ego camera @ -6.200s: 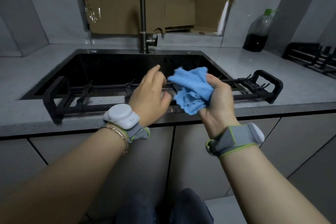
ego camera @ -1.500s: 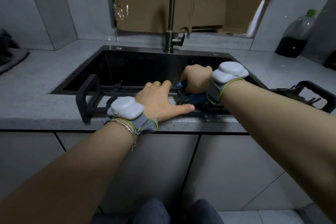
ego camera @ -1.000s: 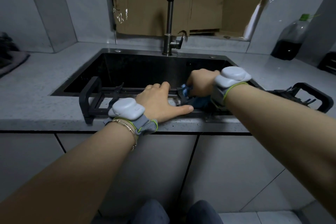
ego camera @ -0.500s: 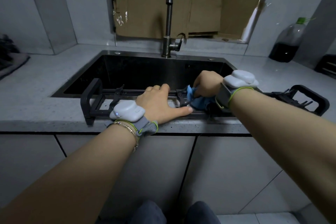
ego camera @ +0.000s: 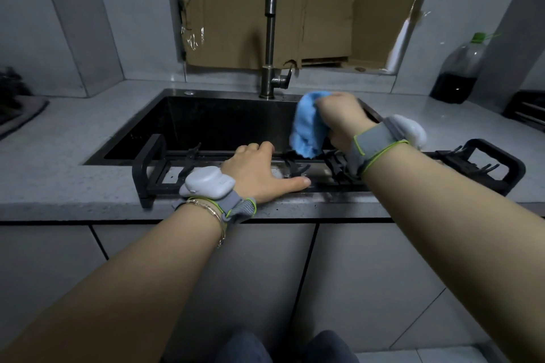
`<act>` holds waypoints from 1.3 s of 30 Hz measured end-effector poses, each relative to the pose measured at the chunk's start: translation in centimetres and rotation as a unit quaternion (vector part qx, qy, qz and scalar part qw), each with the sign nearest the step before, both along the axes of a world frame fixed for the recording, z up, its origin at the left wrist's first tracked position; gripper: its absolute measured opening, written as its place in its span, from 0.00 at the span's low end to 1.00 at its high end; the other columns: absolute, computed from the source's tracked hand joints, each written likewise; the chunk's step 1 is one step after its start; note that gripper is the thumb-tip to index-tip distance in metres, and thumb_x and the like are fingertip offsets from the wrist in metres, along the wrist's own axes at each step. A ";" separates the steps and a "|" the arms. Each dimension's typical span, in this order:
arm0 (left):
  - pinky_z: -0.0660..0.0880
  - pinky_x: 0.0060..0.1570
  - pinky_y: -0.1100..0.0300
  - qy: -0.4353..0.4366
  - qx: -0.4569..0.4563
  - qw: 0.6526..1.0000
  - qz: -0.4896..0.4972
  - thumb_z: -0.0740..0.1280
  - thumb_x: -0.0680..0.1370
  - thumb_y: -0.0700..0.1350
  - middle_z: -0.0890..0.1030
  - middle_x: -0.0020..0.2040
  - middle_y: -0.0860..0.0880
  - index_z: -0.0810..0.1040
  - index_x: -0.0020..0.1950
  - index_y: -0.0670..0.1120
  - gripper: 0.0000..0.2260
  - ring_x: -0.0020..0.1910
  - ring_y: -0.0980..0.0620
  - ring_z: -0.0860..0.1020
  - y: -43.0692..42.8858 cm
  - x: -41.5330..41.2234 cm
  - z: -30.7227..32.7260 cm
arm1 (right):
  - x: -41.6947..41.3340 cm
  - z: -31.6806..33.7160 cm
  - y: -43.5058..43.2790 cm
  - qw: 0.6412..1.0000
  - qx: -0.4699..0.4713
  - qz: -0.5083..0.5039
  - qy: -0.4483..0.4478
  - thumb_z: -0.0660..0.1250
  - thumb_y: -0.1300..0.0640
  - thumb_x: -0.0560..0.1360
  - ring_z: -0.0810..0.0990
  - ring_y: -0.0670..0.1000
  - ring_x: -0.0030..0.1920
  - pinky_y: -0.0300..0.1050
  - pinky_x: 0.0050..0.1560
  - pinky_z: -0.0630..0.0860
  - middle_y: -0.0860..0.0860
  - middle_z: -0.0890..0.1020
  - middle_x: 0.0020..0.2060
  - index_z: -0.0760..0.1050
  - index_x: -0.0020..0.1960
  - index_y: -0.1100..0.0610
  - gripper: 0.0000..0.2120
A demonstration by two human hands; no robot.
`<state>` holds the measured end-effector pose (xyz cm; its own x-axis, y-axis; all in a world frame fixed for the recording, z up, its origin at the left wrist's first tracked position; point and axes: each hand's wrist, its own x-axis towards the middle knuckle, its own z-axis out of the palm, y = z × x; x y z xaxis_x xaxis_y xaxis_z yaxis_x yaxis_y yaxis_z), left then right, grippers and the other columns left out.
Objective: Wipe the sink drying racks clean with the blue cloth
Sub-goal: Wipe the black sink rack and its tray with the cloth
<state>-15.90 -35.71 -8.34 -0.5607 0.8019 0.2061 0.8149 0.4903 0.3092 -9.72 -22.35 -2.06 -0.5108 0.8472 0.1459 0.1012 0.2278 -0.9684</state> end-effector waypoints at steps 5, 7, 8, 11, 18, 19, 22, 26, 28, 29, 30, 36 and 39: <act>0.68 0.58 0.55 0.003 0.005 1.000 -0.008 0.64 0.65 0.73 0.72 0.64 0.47 0.69 0.65 0.48 0.38 0.65 0.47 0.68 -0.1 -0.1 0.1 | -1.0 -2.2 -2.2 0.865 0.354 0.133 -0.330 0.64 0.57 0.75 0.78 0.54 0.53 0.42 0.51 0.72 0.56 0.81 0.50 0.78 0.56 0.60 0.13; 0.68 0.57 0.55 -0.001 0.003 1.000 -0.005 0.64 0.64 0.73 0.72 0.64 0.49 0.69 0.66 0.49 0.39 0.65 0.48 0.68 -0.1 -0.2 0.1 | -0.4 -2.0 -1.8 0.832 0.381 0.151 -0.373 0.64 0.58 0.75 0.77 0.54 0.57 0.40 0.52 0.70 0.56 0.80 0.57 0.77 0.61 0.58 0.15; 0.67 0.56 0.55 -0.001 0.002 1.000 -0.004 0.63 0.64 0.74 0.72 0.64 0.49 0.69 0.66 0.49 0.39 0.65 0.48 0.68 0.0 -0.2 0.0 | -0.2 -1.7 -1.5 0.824 0.394 0.151 -0.378 0.64 0.59 0.75 0.77 0.55 0.58 0.39 0.52 0.70 0.56 0.79 0.57 0.76 0.61 0.58 0.16; 0.68 0.56 0.55 0.003 -0.001 1.000 0.002 0.63 0.64 0.74 0.73 0.63 0.49 0.70 0.63 0.48 0.38 0.64 0.48 0.68 0.1 -0.3 -0.1 | 0.4 -1.1 -0.5 0.786 0.439 0.162 -0.405 0.65 0.61 0.73 0.76 0.56 0.58 0.41 0.54 0.70 0.57 0.79 0.58 0.77 0.61 0.57 0.16; 0.68 0.57 0.54 -0.005 -0.005 1.000 -0.002 0.63 0.65 0.74 0.72 0.63 0.48 0.70 0.63 0.48 0.38 0.65 0.48 0.68 0.1 -0.1 -0.1 | 0.3 -1.8 -0.8 0.744 0.498 0.169 -0.413 0.62 0.58 0.76 0.76 0.59 0.55 0.46 0.49 0.71 0.58 0.80 0.54 0.78 0.56 0.58 0.11; 0.67 0.57 0.55 -0.005 -0.001 1.000 -0.002 0.63 0.65 0.73 0.72 0.63 0.48 0.70 0.63 0.48 0.38 0.65 0.48 0.68 0.2 -0.2 0.0 | 0.1 -1.9 -1.0 0.733 0.506 0.167 -0.422 0.61 0.58 0.76 0.76 0.59 0.54 0.45 0.46 0.69 0.58 0.79 0.54 0.77 0.55 0.59 0.10; 0.67 0.57 0.55 -0.004 0.000 1.000 0.001 0.63 0.65 0.73 0.73 0.62 0.48 0.71 0.62 0.48 0.37 0.64 0.48 0.68 0.1 -0.1 0.2 | -0.2 -1.7 -1.3 0.680 0.534 0.166 -0.475 0.59 0.59 0.77 0.75 0.58 0.56 0.46 0.47 0.68 0.58 0.77 0.56 0.73 0.57 0.61 0.11; 0.68 0.56 0.54 -0.004 -0.004 1.000 0.004 0.63 0.64 0.74 0.73 0.61 0.49 0.72 0.61 0.47 0.37 0.64 0.48 0.69 0.0 0.0 0.0 | -0.3 -1.0 -1.0 0.614 0.558 0.204 -0.519 0.62 0.62 0.75 0.77 0.57 0.55 0.47 0.50 0.72 0.56 0.77 0.56 0.73 0.57 0.60 0.12; 0.69 0.58 0.53 -0.001 -0.003 1.000 0.004 0.63 0.64 0.74 0.73 0.63 0.49 0.71 0.63 0.47 0.39 0.65 0.48 0.68 -0.1 0.0 0.0 | 0.1 -0.6 -0.7 0.635 0.549 0.203 -0.504 0.62 0.63 0.74 0.77 0.57 0.55 0.46 0.51 0.72 0.56 0.78 0.55 0.74 0.58 0.59 0.13; 0.69 0.60 0.53 -0.001 -0.002 1.000 0.004 0.63 0.64 0.74 0.72 0.64 0.48 0.70 0.64 0.46 0.39 0.66 0.48 0.68 -0.1 0.0 0.1 | 0.6 -0.2 -0.4 0.677 0.525 0.192 -0.479 0.62 0.64 0.73 0.77 0.57 0.54 0.47 0.51 0.72 0.56 0.78 0.54 0.75 0.57 0.60 0.13; 0.69 0.61 0.53 -0.001 -0.001 1.000 0.003 0.63 0.65 0.73 0.72 0.64 0.48 0.70 0.64 0.46 0.39 0.66 0.48 0.68 -0.1 0.0 0.1 | 0.9 0.2 0.6 0.741 0.485 0.167 -0.433 0.62 0.66 0.73 0.77 0.56 0.53 0.47 0.52 0.72 0.56 0.79 0.52 0.76 0.56 0.60 0.12; 0.68 0.60 0.53 -0.012 0.004 1.000 0.002 0.64 0.65 0.73 0.71 0.65 0.49 0.68 0.65 0.46 0.39 0.66 0.48 0.67 -0.1 0.3 0.3 | 1.0 1.1 3.9 0.987 0.145 -0.068 -0.032 0.56 0.71 0.71 0.75 0.54 0.47 0.51 0.49 0.75 0.58 0.76 0.39 0.71 0.36 0.59 0.10; 0.68 0.60 0.53 -0.011 0.009 1.000 0.005 0.65 0.65 0.72 0.72 0.65 0.48 0.68 0.64 0.46 0.38 0.66 0.48 0.67 -0.1 0.3 0.3 | -0.2 -0.3 1.7 0.965 0.191 0.073 -0.165 0.57 0.69 0.75 0.79 0.55 0.46 0.44 0.49 0.78 0.60 0.80 0.43 0.76 0.46 0.64 0.09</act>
